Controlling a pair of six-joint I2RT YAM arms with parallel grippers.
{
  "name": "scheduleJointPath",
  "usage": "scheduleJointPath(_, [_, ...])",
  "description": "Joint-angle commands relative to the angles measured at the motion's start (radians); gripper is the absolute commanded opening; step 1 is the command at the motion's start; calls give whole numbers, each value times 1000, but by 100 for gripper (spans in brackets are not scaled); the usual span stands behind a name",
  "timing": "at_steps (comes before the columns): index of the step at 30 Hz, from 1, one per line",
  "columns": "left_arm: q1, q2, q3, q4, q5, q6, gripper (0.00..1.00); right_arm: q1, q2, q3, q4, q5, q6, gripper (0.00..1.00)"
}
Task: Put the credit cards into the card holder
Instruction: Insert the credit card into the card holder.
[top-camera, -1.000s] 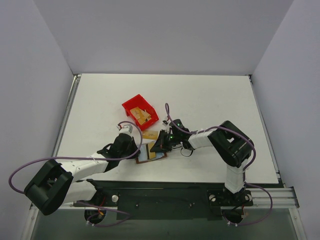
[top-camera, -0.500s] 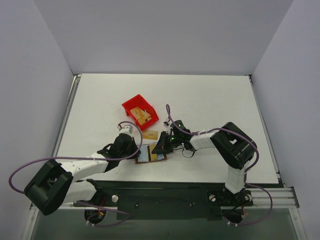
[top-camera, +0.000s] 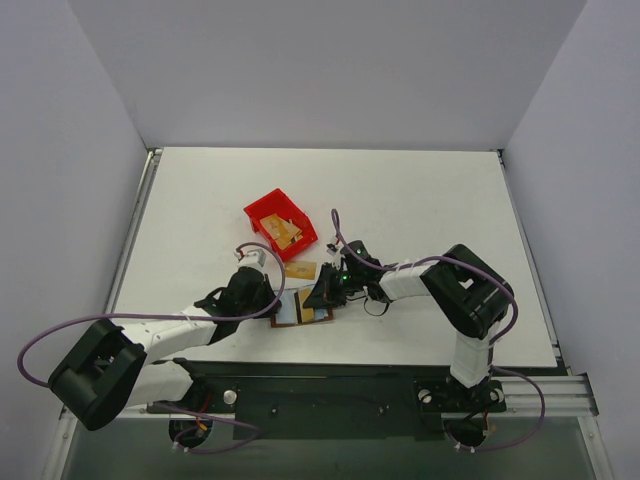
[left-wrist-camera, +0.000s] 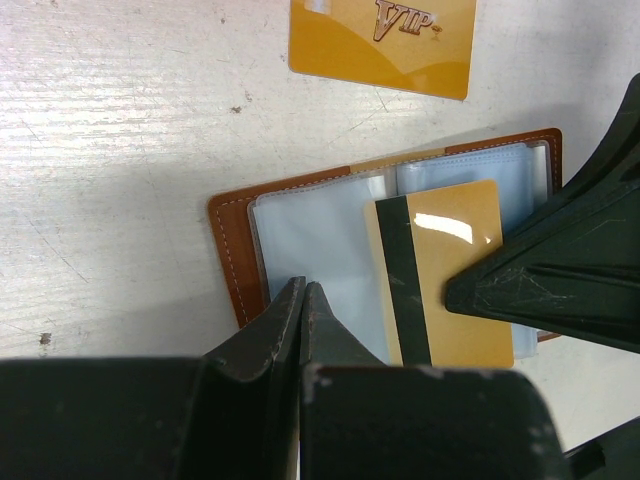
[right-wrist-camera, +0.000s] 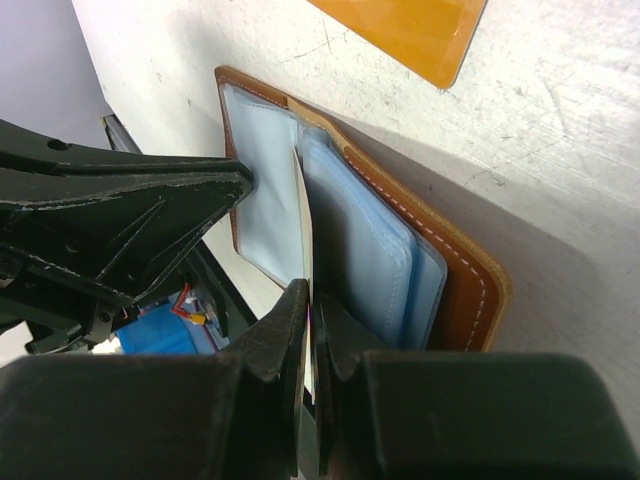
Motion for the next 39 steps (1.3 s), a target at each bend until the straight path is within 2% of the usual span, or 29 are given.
scheduleJointPath(1, [0, 17, -9, -76, 2, 13, 0, 14, 17, -4, -5, -3, 7, 0])
scheduleJointPath(20, [2, 28, -11, -65, 6, 15, 0, 26, 64, 66, 29, -13, 35, 0])
scheduleJointPath(39, [0, 25, -12, -69, 3, 12, 0, -4, 37, 43, -17, 35, -14, 0])
